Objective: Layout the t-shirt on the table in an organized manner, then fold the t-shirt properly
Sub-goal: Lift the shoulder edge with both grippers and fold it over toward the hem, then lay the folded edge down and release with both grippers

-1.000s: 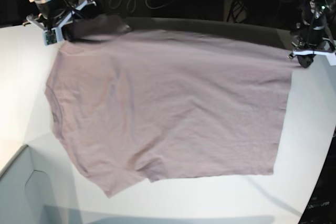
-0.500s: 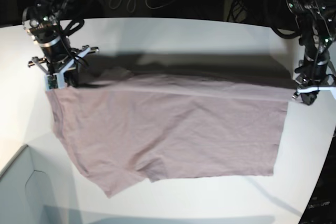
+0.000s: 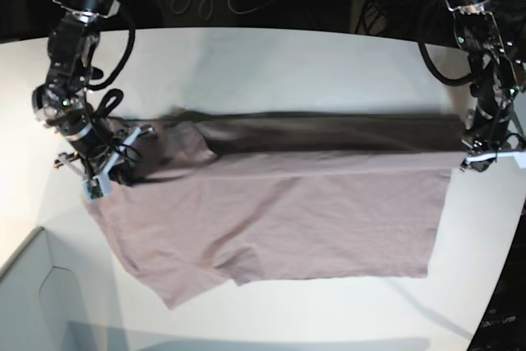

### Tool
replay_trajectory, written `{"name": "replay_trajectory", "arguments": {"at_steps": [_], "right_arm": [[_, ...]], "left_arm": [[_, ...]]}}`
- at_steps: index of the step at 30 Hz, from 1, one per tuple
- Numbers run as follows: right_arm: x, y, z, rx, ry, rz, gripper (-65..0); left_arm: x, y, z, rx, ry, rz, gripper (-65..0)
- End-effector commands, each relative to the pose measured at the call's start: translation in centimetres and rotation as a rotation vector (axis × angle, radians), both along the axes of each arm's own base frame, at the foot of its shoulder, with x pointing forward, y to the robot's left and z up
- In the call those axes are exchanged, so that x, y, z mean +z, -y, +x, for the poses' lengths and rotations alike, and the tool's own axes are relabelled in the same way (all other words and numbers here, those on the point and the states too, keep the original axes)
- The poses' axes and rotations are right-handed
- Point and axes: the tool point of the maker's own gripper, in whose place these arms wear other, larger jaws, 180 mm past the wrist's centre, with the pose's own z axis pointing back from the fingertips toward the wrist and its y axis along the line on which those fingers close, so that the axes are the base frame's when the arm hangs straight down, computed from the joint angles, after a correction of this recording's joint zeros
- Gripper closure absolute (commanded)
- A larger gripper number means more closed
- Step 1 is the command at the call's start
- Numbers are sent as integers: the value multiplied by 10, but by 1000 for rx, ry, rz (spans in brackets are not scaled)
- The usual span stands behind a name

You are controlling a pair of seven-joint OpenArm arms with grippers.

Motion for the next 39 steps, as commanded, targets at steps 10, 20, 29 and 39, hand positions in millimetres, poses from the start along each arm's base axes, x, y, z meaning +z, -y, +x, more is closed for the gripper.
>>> {"name": "replay_trajectory", "arguments": {"at_steps": [10,20,29,39], "right_arm": [[12,5,42,20,41,20,0],[1,12,44,14,4,25,-41],[30,29,40,-24,83,-19,-348],[15,27,-23,-31,39,-62,-359]], "left_arm": [[2,-1,39,7,30,-39,0],[-6,16,61,-67,-16,-55,-107],[1,19,52,-96,-22,-50,-435],[-39,20,9,-87,-129,-57,-435]]}}
